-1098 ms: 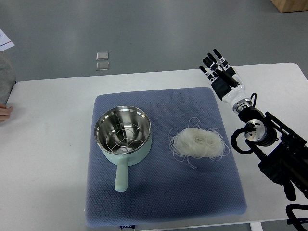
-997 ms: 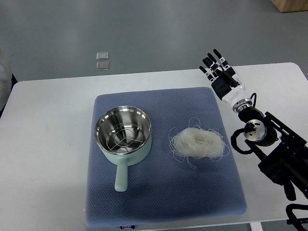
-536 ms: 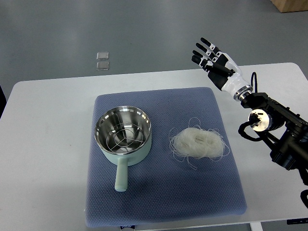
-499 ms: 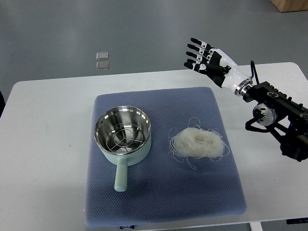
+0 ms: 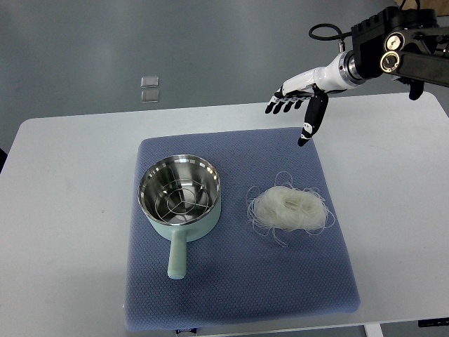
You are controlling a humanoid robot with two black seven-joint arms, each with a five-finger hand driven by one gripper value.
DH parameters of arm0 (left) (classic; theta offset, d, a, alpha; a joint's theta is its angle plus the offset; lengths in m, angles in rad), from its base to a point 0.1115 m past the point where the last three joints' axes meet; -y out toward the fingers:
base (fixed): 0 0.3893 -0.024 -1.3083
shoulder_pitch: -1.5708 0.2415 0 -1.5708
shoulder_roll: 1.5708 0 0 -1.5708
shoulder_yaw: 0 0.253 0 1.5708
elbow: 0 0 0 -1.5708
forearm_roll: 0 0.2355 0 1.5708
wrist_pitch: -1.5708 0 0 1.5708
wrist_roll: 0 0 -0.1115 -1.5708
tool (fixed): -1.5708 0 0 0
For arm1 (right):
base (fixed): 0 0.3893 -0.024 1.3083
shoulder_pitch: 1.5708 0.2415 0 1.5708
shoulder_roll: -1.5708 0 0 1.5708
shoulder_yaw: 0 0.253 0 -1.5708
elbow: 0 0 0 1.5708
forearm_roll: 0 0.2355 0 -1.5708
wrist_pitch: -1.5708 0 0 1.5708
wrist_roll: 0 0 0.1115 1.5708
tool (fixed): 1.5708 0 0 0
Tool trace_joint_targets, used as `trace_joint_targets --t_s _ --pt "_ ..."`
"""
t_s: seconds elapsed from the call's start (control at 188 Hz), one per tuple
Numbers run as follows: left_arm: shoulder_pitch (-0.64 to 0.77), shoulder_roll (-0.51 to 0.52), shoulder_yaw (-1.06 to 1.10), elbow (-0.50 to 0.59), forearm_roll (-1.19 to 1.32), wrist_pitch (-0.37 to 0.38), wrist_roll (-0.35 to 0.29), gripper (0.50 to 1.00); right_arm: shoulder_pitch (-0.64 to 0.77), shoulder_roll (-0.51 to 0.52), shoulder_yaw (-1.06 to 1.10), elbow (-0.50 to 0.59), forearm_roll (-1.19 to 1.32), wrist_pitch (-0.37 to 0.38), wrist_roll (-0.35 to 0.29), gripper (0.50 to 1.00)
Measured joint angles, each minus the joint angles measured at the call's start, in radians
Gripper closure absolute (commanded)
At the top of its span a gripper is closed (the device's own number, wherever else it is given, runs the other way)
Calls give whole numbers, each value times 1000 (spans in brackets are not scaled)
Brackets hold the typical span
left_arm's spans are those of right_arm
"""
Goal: Put vermicelli into pot with right hand
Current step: 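Lower the right hand onto the white vermicelli and close fingers around it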
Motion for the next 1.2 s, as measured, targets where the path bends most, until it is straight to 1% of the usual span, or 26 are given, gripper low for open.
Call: trace_joint_targets --t_s 0.032,0.085,0.154,0.255,0.377,0.462,0.552,0.674,0.764,0.907,1.109,1.141,1.151,1.156,1.162,1.167,1.172,1.183,1.188,1.194,1.199 --pt "0 0 0 0 0 0 0 500 9 0 -3 14 59 4 -29 581" --pt "0 0 0 0 -1 0 0 500 15 0 -5 29 137 -1 -57 585" --pt "-1 0 0 -1 -1 0 0 500 15 -9 -16 51 222 -41 -75 587" --pt "-1 0 0 -1 -1 0 0 500 2 -48 -71 110 268 -146 -81 591" --pt "0 0 0 0 -1 0 1 500 -18 -116 -141 239 259 -300 -75 591" --pt "0 0 0 1 -1 0 1 500 -59 -157 -155 298 210 -366 -69 591" --pt "0 0 0 1 -1 0 3 500 -111 -185 -155 329 153 -397 -53 591" --pt "-1 0 0 1 -1 0 4 500 -163 -190 -148 351 123 -441 -24 591" --pt "-1 0 0 1 -1 0 5 500 -202 -179 -118 355 118 -465 -8 591" --pt "-1 0 -2 1 -1 0 5 500 -270 -152 -83 355 81 -480 14 591" --pt "0 0 -3 5 -2 0 5 500 -335 -117 -76 345 29 -533 41 597" --pt "0 0 -3 5 -2 0 5 500 -344 -111 -76 343 21 -542 45 607" --pt "0 0 -3 5 -2 0 5 500 -347 -109 -76 342 18 -545 47 625" --pt "0 0 -3 5 -2 0 5 500 -348 -108 -76 341 17 -547 48 626" --pt "0 0 -3 5 -2 0 5 500 -350 -106 -76 341 15 -548 49 640" --pt "0 0 -3 5 -2 0 5 500 -351 -105 -75 340 13 -550 50 640" --pt "0 0 -3 5 -2 0 5 500 -352 -104 -75 340 12 -552 51 658" --pt "-1 0 -3 5 -2 0 5 500 -355 -102 -75 338 8 -555 53 658" --pt "-1 0 -3 5 -2 0 5 500 -356 -102 -75 338 7 -557 54 685" --pt "-1 0 -3 5 -2 0 5 500 -358 -101 -74 337 5 -558 55 685" --pt "-1 0 -3 5 -2 0 5 500 -359 -100 -74 336 3 -560 57 715"
